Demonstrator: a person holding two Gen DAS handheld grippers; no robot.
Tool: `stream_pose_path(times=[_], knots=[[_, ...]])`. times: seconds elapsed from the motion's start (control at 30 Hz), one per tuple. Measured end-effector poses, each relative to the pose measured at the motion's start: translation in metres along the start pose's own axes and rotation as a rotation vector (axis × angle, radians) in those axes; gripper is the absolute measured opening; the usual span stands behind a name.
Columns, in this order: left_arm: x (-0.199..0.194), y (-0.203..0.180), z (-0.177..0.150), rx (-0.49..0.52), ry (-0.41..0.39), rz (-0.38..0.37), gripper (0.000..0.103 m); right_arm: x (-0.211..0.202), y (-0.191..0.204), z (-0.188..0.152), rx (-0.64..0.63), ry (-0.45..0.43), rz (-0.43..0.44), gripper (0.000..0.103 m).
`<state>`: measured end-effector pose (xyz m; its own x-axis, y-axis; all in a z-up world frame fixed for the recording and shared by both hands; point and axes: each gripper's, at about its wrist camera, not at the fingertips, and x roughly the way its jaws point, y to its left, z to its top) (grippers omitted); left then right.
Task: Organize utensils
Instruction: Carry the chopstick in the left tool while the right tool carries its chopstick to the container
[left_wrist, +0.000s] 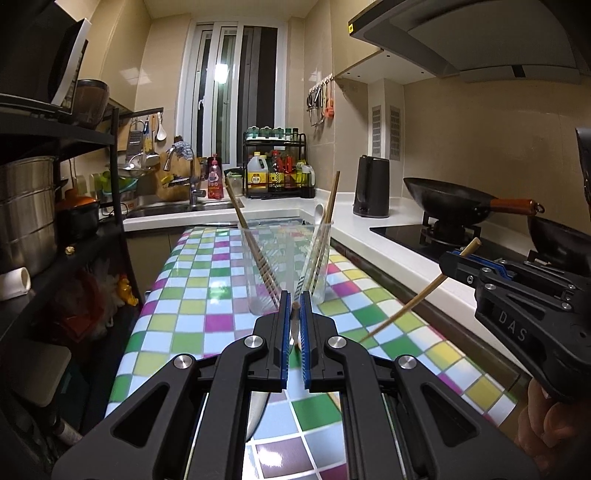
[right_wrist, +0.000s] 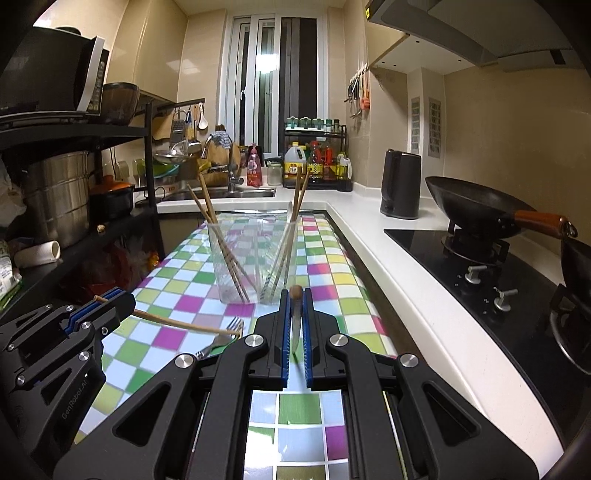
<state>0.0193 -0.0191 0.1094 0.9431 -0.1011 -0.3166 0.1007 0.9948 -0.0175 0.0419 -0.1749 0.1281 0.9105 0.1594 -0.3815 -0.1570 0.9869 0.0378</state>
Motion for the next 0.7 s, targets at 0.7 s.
stream_pose_path(times=[0.7], knots=[[0.060,0.060,0.129,-0.163,0.162,-0.173,0.005,0.039,-0.014,0.106,0.070,-0.042,0.149,0.006]])
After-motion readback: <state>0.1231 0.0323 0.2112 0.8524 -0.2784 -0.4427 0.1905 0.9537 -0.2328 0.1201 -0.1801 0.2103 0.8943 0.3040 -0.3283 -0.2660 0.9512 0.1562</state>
